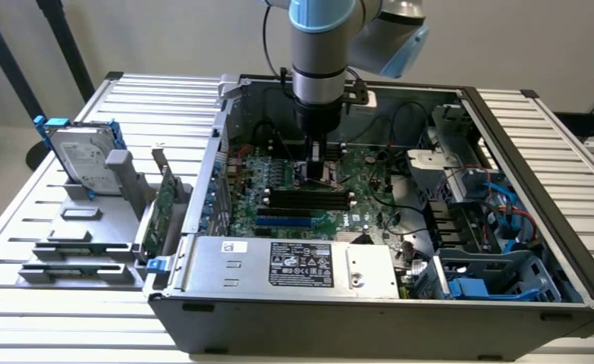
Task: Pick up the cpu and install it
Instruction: 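Place the cpu into insertion slot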
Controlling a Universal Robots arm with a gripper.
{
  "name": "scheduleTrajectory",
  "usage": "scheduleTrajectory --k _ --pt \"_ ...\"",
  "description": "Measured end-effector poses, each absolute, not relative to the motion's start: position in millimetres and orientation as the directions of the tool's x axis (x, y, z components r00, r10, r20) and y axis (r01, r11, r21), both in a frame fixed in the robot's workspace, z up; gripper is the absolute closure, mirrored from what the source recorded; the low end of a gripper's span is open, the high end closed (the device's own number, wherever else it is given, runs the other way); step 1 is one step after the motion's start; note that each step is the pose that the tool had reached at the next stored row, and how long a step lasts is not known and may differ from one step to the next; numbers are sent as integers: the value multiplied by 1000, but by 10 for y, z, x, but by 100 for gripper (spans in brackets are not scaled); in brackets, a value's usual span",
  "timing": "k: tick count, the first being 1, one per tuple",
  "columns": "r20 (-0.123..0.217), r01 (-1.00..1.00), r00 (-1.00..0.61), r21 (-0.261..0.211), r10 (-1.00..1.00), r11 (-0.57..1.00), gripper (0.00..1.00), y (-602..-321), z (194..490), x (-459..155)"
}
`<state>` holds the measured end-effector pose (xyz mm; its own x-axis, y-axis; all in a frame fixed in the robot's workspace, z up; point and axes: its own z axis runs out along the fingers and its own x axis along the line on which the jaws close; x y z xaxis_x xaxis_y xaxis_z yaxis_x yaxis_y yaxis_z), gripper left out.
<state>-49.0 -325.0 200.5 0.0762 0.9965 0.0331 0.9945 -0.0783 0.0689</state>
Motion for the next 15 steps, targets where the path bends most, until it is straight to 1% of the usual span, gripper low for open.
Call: scheduleTrajectory --k 15 --pt "30 994 70 80 997 -72 45 -3234 1988 -502"
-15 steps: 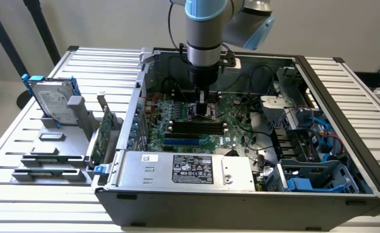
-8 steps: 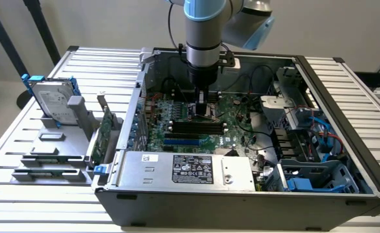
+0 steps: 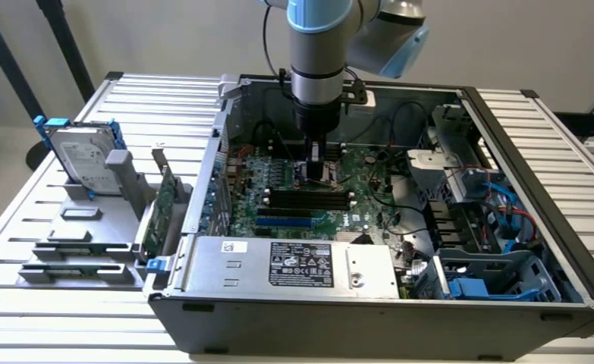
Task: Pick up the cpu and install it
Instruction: 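Place the cpu into insertion slot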
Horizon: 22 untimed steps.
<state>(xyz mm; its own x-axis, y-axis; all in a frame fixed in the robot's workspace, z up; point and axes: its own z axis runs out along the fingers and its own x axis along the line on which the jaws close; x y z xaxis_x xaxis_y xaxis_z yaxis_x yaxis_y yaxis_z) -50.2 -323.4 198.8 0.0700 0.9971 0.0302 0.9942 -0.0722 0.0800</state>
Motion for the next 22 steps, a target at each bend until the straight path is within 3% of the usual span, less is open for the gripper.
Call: scheduleTrajectory --k 22 --pt "23 994 64 83 998 -65 45 -3234 1963 -514"
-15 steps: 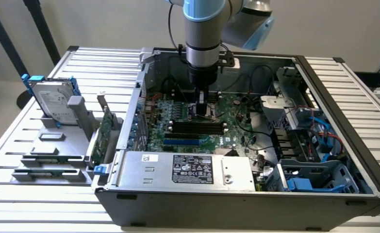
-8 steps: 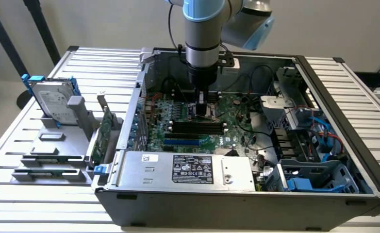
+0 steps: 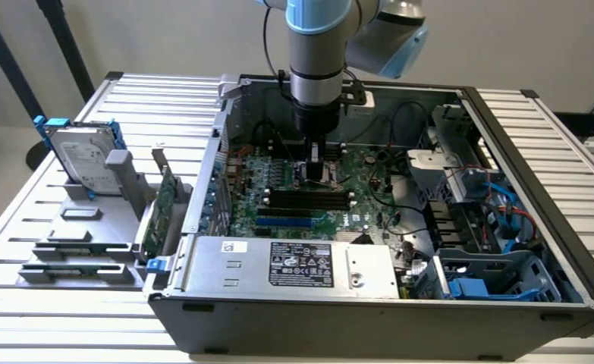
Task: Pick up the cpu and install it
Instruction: 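Place the cpu into insertion slot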
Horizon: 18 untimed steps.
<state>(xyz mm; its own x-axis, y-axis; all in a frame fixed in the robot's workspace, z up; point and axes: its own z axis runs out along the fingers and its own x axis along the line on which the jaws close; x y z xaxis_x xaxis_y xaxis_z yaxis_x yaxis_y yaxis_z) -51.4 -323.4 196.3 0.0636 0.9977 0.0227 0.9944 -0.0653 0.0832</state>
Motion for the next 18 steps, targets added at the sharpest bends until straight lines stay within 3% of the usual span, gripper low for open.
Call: scheduleTrajectory --k 4,5,18 --pt "23 994 64 84 998 -65 44 -3232 1959 -512" --pt "23 994 64 84 998 -65 38 -3233 1960 -513" --pt "22 994 64 83 998 -65 38 -3230 2092 -519"
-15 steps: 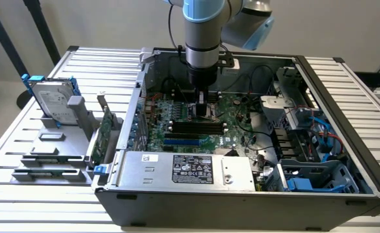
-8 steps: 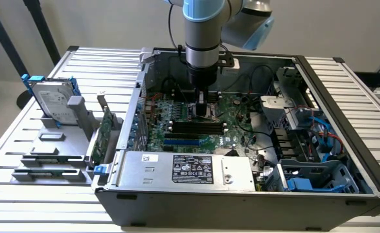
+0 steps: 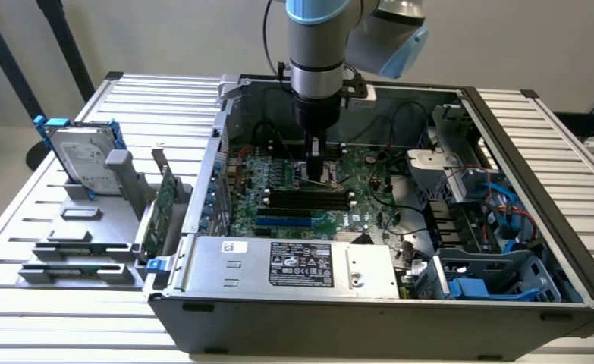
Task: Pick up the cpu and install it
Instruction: 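Place the cpu into insertion slot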
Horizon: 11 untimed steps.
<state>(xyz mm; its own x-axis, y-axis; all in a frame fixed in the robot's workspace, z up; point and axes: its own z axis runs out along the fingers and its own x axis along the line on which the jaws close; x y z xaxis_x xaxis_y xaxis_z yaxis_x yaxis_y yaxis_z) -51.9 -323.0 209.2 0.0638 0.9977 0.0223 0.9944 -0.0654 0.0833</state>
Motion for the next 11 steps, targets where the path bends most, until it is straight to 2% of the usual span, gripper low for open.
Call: scheduleTrajectory --k 6,7,8,10,11 --pt "24 994 64 83 998 -65 40 -3230 2182 -575" --pt "24 994 64 83 998 -65 53 -3230 2195 -592" --pt "24 994 64 83 998 -65 53 -3230 2206 -609" --pt "24 994 64 83 998 -65 64 -3233 2219 -651" --pt "24 994 64 83 998 -65 64 -3234 2226 -673"
